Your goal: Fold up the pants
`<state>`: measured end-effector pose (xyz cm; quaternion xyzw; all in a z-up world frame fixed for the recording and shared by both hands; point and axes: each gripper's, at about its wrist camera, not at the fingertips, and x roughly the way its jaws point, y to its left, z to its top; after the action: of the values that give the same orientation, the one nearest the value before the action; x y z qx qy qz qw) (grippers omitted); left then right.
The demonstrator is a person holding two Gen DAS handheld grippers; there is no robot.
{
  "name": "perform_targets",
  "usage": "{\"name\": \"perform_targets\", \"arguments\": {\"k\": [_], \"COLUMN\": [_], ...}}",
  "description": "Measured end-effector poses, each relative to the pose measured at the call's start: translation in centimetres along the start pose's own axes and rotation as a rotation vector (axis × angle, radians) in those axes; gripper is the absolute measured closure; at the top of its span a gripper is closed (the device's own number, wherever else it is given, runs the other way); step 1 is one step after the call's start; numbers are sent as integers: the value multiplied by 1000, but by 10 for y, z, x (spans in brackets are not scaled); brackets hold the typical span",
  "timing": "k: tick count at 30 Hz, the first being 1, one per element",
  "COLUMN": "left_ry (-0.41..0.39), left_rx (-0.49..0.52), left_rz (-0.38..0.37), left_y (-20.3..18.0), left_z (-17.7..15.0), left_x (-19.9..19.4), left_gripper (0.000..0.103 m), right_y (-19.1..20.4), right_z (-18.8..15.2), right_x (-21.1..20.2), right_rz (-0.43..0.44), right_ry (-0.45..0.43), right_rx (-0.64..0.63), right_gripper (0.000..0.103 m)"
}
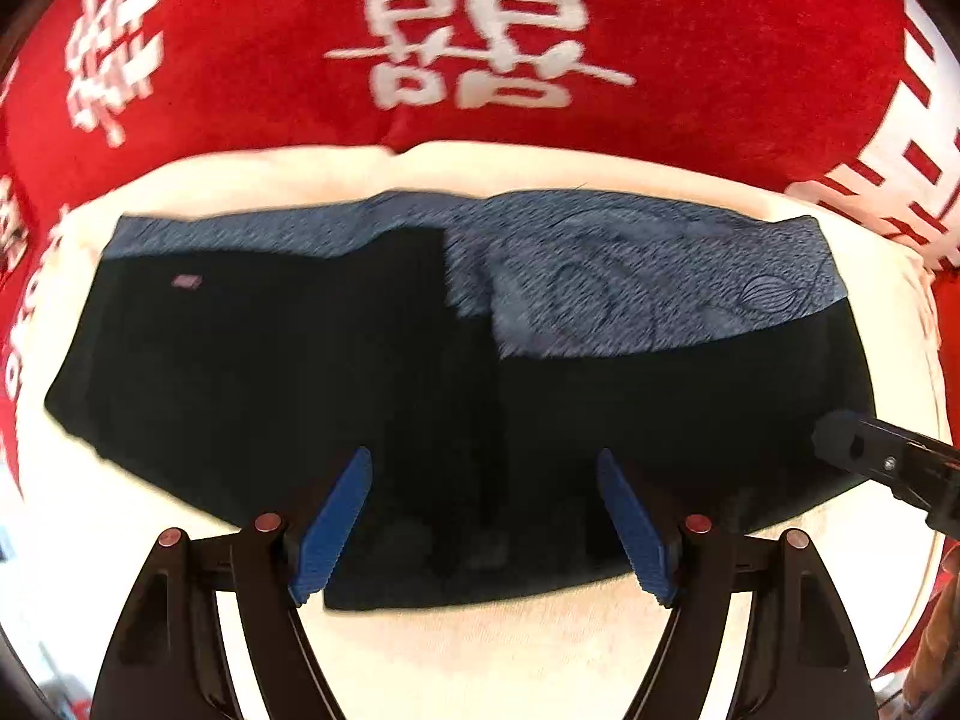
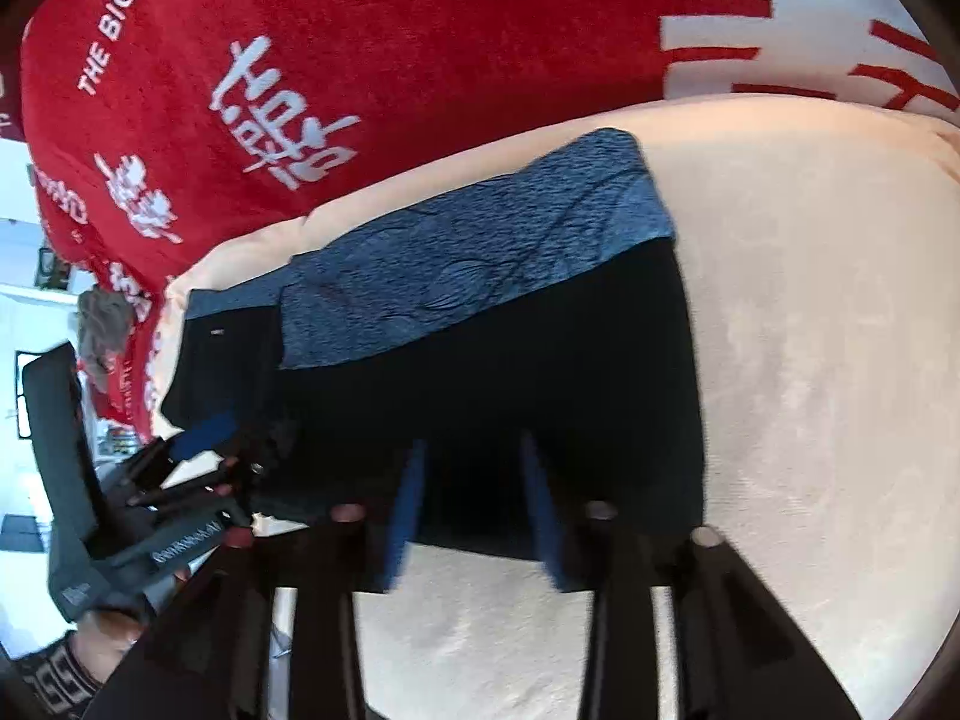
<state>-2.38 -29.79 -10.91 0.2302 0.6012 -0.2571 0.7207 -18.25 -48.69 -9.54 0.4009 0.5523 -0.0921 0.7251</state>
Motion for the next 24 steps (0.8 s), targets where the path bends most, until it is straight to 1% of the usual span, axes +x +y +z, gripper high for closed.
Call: {"name": "perform_targets", "arguments": {"k": [2, 5, 8, 11, 13, 16, 20, 22, 23, 24], "left_ry": [1, -1, 9, 6, -1, 1, 14, 14, 16, 21], "left_rx": [-31, -52, -51, -25, -2, 17, 10, 4, -1, -8], "left_rz": [6, 0, -29, -65, -69, -72, -67, -60, -59, -56], "left_y": [1, 12, 19, 28, 39, 65, 109, 132, 142, 154], "left_z": [-5, -12, -16, -17, -18, -22, -23, -25, -25, -26], "left_x": [-5, -9, -4, -3, -5, -8, -10, -9, -7, -4], "left_gripper": [25, 25, 25, 25, 25, 25, 25, 25, 25, 25], "right_y": [9, 16, 22, 38, 54, 86, 127, 143, 149, 153], "right_z": [-3, -9, -14, -19, -23, -27, -26, -26, -27, -28], "right_x": [1, 0, -4, -3, 2, 15, 40, 59, 70, 78], "right_rz": [-23, -48, -74, -104, -106, -120, -105, -111, -131, -153], "right_ry": [9, 20, 4, -35, -46, -51, -32, 0, 19, 31], "right_rx": [-54, -96, -97, -76, -63, -75, -84, -92, -96, -100], "right_gripper": [54, 54, 54, 53, 54, 54, 54, 58, 62, 63]}}
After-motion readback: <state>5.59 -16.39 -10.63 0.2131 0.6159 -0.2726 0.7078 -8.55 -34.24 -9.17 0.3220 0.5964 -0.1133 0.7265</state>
